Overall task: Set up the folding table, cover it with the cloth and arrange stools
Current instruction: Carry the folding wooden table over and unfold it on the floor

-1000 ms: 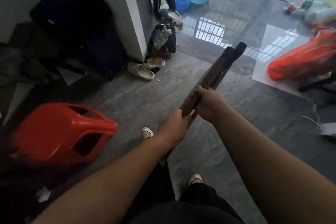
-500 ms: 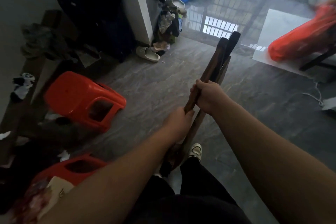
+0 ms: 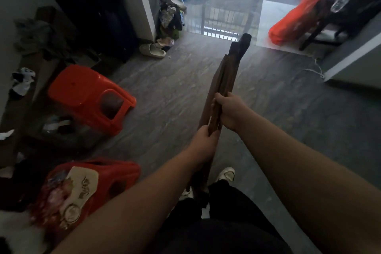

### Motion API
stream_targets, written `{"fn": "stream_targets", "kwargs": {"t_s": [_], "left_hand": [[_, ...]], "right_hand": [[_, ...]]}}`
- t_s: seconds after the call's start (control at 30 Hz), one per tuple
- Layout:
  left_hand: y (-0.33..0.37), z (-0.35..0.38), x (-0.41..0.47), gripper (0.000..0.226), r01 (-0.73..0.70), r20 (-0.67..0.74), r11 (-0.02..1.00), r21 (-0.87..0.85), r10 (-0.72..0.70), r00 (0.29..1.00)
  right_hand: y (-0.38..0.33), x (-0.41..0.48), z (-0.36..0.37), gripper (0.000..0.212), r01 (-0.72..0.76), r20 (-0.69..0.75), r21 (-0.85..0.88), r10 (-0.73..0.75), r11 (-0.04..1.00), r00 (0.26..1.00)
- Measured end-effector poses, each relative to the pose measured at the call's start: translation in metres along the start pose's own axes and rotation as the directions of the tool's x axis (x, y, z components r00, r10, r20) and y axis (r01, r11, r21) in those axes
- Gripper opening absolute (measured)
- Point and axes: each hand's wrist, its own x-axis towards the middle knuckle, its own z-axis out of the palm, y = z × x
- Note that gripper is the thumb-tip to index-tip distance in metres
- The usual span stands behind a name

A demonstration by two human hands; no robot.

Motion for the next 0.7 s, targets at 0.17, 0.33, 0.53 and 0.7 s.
{"fn": "stream_targets", "kwargs": {"t_s": [0.17,0.33,0.53,0.7], "left_hand": [[-0.035,0.034,-0.075,0.017,0.001,-0.011,0.999,0.050,0.000,1.000],[-0.088,0.085,-0.125,0.014,0.033,-0.033,0.995,0.099,-0.030,0.999],[-0.162,0.139,-0.197,0.026,0.035,-0.124,0.986,0.164,-0.015,0.992],[-0.205,0.154,-0.268,0.014,0.031,-0.132,0.987,0.160,-0.010,0.991]], "right_hand": [[0.047,-0.069,-0.033,0.006,-0.005,-0.001,0.014,0.005,1.000,1.000],[0.106,-0.119,-0.082,0.006,0.023,0.021,0.045,-0.024,0.999,1.000],[0.193,-0.169,-0.131,0.003,-0.014,0.049,0.058,0.011,0.998,0.999],[0.248,-0.227,-0.146,0.007,-0.028,0.077,0.080,0.022,0.996,0.997]]}}
